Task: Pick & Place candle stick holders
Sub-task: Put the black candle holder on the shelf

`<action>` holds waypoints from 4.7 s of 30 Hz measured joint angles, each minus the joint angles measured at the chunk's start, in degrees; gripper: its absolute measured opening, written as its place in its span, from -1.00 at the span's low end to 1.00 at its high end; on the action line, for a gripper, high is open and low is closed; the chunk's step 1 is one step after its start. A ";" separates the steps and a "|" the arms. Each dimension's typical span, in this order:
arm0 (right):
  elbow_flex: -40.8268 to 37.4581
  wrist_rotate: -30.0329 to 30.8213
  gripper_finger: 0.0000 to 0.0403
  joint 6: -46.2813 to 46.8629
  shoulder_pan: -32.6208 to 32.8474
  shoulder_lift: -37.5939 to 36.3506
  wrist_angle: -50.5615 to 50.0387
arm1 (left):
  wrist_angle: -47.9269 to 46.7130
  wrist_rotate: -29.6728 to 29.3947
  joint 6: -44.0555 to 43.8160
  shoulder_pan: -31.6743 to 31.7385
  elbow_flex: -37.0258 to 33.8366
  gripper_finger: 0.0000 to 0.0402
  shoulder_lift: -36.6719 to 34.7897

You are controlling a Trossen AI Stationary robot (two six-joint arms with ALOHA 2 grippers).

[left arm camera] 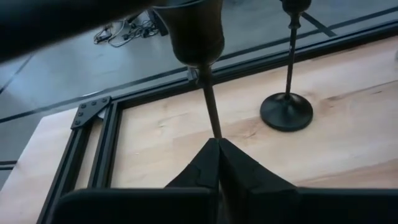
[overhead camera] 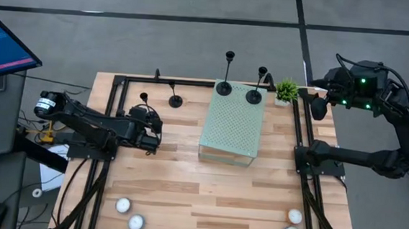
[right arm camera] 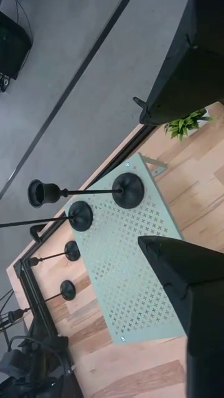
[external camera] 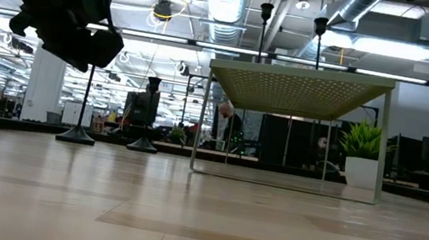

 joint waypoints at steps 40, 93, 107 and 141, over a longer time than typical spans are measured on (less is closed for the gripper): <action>-0.02 -0.22 0.47 -0.63 0.00 -0.01 -0.04 | 12.17 -6.88 3.15 -4.09 -6.86 0.36 -4.64; -0.02 -0.04 0.47 -0.07 0.01 0.04 0.02 | 36.33 -6.24 24.68 1.01 -6.69 -0.94 -8.78; -0.02 -0.04 0.47 -0.63 0.01 0.04 0.02 | 51.57 1.33 57.47 -7.48 9.90 -0.94 -10.17; -0.02 -0.04 0.47 0.01 0.00 0.04 0.00 | 65.44 41.03 84.24 19.06 39.67 -0.94 18.68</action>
